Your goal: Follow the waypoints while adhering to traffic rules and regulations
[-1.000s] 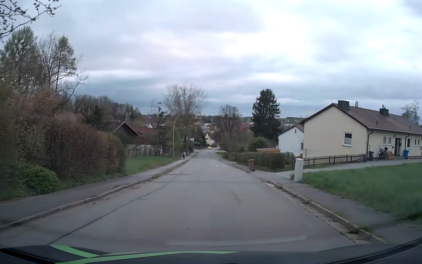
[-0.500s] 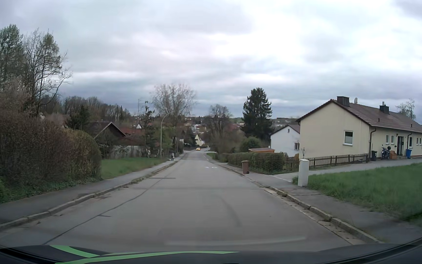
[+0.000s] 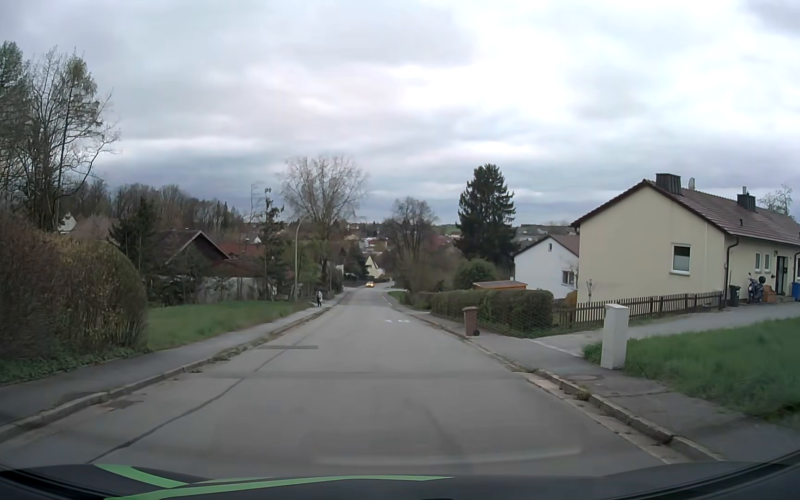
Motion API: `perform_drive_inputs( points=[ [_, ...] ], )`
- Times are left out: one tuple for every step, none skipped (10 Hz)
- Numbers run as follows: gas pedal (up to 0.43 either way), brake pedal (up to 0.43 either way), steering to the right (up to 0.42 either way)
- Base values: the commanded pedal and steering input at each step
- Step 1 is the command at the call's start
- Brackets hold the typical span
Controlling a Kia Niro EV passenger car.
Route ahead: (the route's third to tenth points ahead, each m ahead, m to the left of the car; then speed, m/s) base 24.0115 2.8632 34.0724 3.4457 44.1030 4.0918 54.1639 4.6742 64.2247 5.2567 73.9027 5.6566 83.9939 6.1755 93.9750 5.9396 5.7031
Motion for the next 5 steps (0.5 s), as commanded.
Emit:
perform_drive_inputs(
  points=[
    [0.0, 0.0, 0.004],
    [0.0, 0.006, 0.004],
    [0.0, 0.006, 0.003],
    [0.0, 0.006, 0.002],
    [0.0, 0.006, 0.002]
  ],
)
